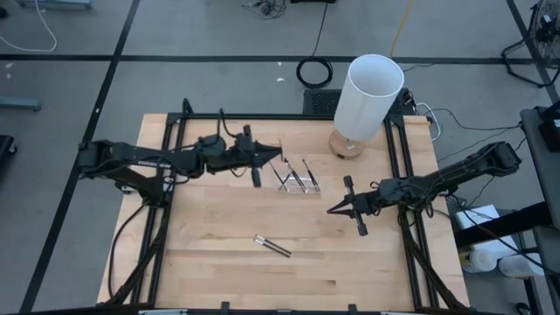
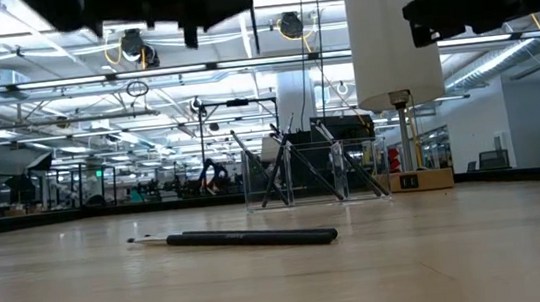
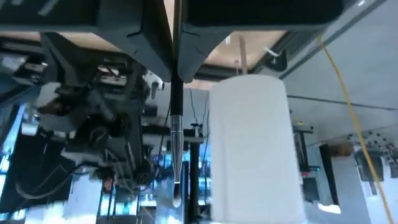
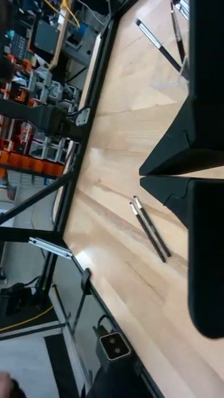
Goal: Put items in baskets/containers
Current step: Put the black eyeshadow brush into the left section of the transparent organizer
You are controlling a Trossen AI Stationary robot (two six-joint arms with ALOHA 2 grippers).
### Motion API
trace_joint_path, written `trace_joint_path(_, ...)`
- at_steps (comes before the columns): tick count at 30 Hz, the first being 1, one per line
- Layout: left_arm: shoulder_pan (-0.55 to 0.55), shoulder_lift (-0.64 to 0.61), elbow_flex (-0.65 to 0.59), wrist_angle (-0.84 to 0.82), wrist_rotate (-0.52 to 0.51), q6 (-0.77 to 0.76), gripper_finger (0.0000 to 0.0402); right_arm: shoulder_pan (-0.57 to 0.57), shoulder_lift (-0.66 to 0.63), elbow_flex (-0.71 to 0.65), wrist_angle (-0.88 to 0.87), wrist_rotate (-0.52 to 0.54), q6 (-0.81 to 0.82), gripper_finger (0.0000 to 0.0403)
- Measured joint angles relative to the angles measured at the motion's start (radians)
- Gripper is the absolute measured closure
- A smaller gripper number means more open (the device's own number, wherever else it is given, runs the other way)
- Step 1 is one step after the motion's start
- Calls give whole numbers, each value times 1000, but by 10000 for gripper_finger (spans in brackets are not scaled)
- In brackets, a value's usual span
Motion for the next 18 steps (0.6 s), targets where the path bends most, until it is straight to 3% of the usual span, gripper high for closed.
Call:
trace_joint_path(8, 90, 1, -221, 305, 92, -70, 389, -3, 0, 0, -5, 51, -76, 403)
trace_joint_path(18, 50, 11, -300, 383, 55, -44, 389, -22, 0, 0, 109, 138, -186, 403)
